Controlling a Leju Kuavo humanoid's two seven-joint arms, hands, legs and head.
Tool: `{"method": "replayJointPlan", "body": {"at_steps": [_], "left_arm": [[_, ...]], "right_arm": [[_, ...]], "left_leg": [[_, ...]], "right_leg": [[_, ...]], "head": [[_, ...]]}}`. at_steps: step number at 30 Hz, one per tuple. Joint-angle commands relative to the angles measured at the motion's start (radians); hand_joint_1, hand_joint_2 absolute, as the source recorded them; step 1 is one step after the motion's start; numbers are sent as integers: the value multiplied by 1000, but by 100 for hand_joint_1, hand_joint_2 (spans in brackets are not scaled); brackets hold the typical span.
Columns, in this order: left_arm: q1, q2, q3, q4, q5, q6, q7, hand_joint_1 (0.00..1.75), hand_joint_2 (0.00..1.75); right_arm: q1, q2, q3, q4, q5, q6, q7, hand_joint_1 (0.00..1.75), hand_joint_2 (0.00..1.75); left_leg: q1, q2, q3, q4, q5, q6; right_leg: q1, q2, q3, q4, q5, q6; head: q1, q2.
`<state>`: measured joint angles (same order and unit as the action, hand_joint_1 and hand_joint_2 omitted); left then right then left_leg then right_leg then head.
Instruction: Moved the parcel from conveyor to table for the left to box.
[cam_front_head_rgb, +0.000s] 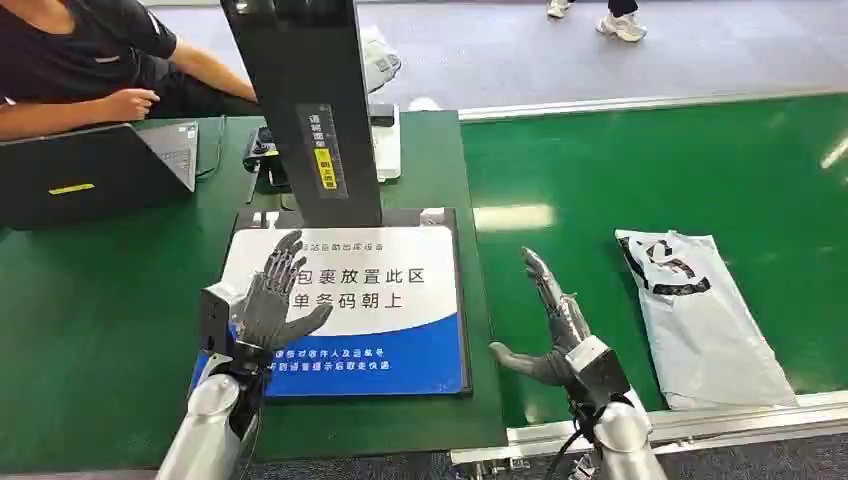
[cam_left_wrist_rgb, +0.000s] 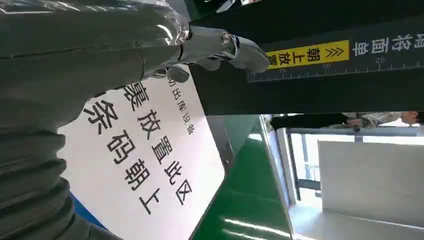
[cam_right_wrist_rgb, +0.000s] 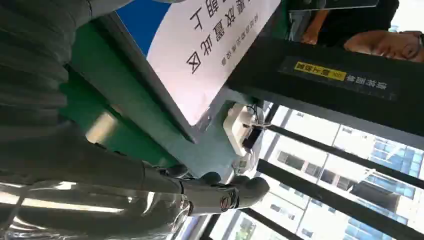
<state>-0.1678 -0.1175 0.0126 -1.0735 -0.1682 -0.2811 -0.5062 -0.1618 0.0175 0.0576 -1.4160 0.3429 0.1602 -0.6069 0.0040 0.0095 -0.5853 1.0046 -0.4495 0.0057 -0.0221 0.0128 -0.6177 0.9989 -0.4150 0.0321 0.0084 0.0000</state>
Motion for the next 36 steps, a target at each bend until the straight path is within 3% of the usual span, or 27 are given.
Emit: {"method": "replayJointPlan", "body": {"at_steps": [1, 8, 9, 12, 25, 26, 29, 30, 32, 36], "left_arm": [[-9, 1, 20, 5, 0, -2, 3, 0, 175], [1, -2, 28, -1, 2, -3, 4, 0, 175], [18, -4, 31, 35, 15, -23, 40, 0, 175], [15, -3, 28, 88, 3, -12, -11, 0, 175], [7, -3, 30, 90, 2, -8, -12, 0, 175], [13, -5, 37, 81, 1, 1, -7, 0, 175], [27, -2, 52, 70, -3, 4, -3, 0, 175], [32, -4, 60, 67, -5, 6, -3, 0, 175], [38, -7, 64, 62, -11, 3, -5, 0, 175], [45, -11, 73, 51, -13, 14, 1, 0, 175]], "right_arm": [[-38, -14, -1, 53, 3, -1, -4, 0, 175], [-76, -26, -18, 38, 83, -97, 7, 0, 175], [-94, -72, -45, 48, 190, -211, 70, 0, 175], [-103, -90, -81, 58, 172, -178, 54, 0, 175], [-96, -76, -77, 57, 179, -177, 49, 0, 175], [-102, -72, -132, 52, 313, -352, 187, 0, 175], [-115, -150, -221, 27, 338, -316, 250, 0, 175], [-144, -169, -269, 67, 386, -310, 351, 0, 175], [-184, -206, -312, 136, 401, -310, 379, 0, 175], [-265, -269, -335, 326, 565, -408, 481, 0, 175]], "left_leg": [[0, 0, 1, -1, 0, 0], [0, 1, 1, 0, 0, -1], [0, 1, 1, 0, 0, 0], [-1, -1, 2, -1, 0, 0], [0, 0, 2, -1, 0, 0], [0, 0, 3, -1, 0, -1], [0, -2, 1, 0, 0, 0], [0, -3, 1, 0, 0, 0], [-1, -3, 1, 0, 0, 1], [-1, -2, 2, -1, 0, 1]], "right_leg": [[0, 0, 1, 0, 0, -2], [0, 0, 1, 0, 0, -2], [0, 0, 0, 0, 0, -2], [0, -1, 2, -1, 0, -1], [1, 0, 1, -1, 0, -1], [1, 0, 2, -1, 0, -2], [0, -2, 1, 0, 0, -1], [0, -3, 1, 0, 0, -1], [-1, -3, 1, 0, 0, -1], [-1, -3, 3, -2, 1, -1]], "head": [[0, 0], [0, 0], [0, 0], [0, 0], [0, 0], [0, 0], [-1, 0], [0, 0], [0, 0], [0, 0]]}}
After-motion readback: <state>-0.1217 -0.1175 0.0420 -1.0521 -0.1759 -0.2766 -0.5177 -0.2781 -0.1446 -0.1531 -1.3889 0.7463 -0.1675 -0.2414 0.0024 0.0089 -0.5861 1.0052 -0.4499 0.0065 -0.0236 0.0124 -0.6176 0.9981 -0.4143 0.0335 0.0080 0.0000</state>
